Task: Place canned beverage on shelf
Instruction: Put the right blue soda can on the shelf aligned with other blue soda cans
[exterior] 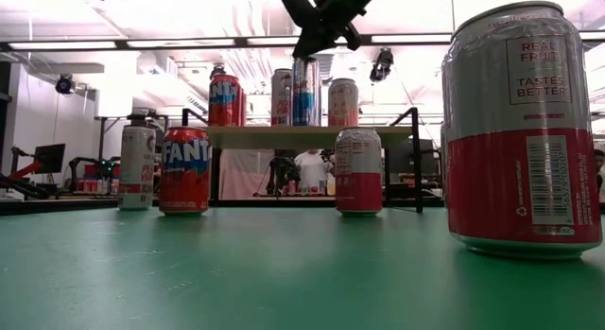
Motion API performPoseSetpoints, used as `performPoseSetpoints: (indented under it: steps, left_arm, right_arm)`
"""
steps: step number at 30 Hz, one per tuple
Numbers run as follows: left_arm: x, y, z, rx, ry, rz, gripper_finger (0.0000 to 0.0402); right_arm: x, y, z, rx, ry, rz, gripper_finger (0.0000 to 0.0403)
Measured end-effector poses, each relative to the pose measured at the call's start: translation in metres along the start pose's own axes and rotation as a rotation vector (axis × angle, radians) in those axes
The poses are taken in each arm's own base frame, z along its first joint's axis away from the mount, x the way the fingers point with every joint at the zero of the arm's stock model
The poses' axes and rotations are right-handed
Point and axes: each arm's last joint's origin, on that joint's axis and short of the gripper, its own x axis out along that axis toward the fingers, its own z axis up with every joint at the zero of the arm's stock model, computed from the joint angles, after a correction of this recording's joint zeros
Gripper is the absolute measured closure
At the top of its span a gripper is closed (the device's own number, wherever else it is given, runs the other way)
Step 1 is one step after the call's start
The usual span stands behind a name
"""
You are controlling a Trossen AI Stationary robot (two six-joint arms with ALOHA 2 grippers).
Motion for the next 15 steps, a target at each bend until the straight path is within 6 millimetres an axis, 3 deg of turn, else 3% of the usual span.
performPoseSetpoints:
  steps: [15]
  left_arm:
    - [0.000, 0.000, 0.000, -0.001, 0.000, 0.000, 0.0178]
  right_arm:
    - [-0.012, -0.002, 0.001, -0.072, 0.025, 0.008, 0.0394]
